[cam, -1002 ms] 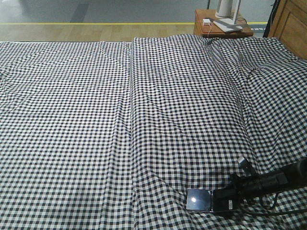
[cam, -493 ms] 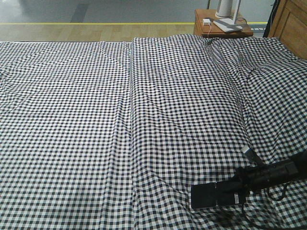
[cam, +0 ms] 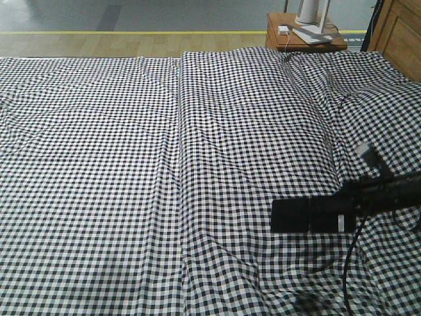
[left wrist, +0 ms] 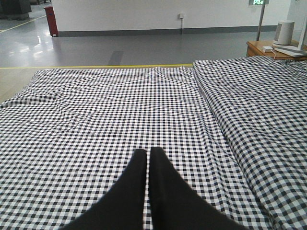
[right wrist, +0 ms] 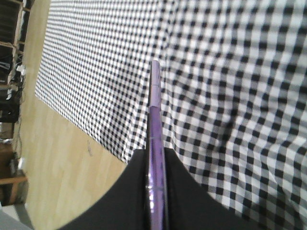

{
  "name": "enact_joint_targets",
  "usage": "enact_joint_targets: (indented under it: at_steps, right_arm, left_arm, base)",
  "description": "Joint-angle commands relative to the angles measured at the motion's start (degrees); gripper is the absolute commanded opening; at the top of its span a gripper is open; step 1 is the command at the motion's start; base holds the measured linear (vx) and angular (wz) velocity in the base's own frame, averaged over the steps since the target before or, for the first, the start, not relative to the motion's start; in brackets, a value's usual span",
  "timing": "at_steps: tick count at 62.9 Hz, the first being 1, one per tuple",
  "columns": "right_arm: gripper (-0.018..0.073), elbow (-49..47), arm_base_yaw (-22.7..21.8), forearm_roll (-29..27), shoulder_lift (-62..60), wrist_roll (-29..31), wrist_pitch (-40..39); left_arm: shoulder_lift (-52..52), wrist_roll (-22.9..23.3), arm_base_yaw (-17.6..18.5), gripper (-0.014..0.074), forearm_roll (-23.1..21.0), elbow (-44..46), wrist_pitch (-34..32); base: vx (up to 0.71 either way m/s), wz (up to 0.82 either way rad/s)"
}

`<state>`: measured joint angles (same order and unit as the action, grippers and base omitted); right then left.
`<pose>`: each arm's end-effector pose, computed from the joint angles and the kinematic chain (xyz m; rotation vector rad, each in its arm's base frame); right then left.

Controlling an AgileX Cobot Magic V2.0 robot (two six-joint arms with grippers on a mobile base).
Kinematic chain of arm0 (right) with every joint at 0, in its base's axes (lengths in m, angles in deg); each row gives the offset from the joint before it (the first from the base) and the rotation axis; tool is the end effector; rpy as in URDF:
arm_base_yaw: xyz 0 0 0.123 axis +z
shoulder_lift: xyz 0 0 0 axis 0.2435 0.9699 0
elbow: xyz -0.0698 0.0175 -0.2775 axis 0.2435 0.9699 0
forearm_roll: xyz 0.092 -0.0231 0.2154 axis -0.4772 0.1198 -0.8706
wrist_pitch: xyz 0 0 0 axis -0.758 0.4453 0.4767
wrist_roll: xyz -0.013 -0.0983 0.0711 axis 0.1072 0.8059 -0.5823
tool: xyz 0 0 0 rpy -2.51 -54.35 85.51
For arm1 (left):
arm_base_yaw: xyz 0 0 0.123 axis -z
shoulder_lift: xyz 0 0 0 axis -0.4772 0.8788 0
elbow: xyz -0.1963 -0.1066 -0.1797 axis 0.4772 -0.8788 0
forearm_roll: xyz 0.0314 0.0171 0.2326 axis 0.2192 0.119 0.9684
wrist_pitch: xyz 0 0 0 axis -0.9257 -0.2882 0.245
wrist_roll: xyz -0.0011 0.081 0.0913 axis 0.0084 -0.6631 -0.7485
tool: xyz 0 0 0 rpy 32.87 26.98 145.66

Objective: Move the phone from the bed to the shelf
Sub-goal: 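Raise the held phone with the right gripper toward the robot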

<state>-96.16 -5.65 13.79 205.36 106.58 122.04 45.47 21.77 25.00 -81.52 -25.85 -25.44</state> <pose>0.3626 -0.0260 0.1101 -0.2005 2.5430 1.2040 0.0681 0.0032 0.1819 -0.0302 1.6930 0.0527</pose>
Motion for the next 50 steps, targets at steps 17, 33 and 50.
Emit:
enact_joint_targets:
  at_steps: [17, 33, 50]
  right_arm:
    - [-0.0002, -0.6, 0.7, -3.7, -24.8, -5.2, 8.3]
    - [-0.0002, -0.6, 8.6, -4.8, -34.8, -7.0, 8.3]
    - [-0.0002, -0.6, 20.4, -4.8, -39.8, -9.9, 8.2]
  left_arm:
    - [-0.5, 0.0, 0.0, 0.0001, -0.5, -0.4, -4.0]
    - [-0.5, 0.0, 0.0, 0.0001, -0.5, -0.4, -4.0]
    - [-0.5, 0.0, 0.0, 0.0001, -0.5, -0.4, -4.0]
  base:
    - [0.0, 0.0]
    - [0.0, 0.0]
    - [0.0, 0.0]
